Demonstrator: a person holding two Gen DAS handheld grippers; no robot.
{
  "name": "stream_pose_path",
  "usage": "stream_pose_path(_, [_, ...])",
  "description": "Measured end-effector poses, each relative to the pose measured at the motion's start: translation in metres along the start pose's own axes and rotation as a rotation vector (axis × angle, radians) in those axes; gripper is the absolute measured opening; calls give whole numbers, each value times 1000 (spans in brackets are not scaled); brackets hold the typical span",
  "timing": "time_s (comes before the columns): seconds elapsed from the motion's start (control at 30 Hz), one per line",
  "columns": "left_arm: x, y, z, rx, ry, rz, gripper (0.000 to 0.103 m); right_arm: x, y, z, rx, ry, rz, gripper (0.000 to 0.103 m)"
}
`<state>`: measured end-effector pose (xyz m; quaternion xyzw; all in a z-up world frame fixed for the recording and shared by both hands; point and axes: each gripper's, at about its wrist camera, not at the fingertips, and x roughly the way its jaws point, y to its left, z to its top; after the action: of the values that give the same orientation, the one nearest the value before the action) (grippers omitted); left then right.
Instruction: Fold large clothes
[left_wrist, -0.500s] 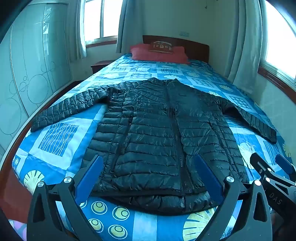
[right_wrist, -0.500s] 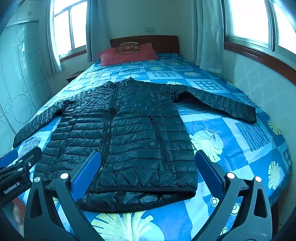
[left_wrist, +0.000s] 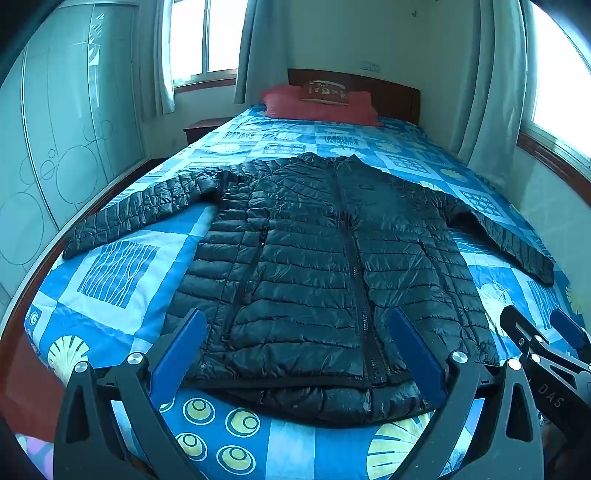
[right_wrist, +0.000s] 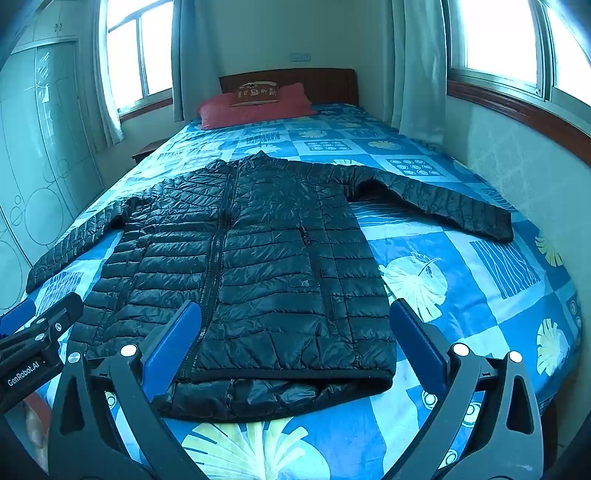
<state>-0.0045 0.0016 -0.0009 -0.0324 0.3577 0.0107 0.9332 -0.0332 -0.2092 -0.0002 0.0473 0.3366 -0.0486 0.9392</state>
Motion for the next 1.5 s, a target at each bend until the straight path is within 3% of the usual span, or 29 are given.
stream_pose_path(1.5, [4,6,-1,0,8,4,98,2,1,-1,-3,5,-2,101])
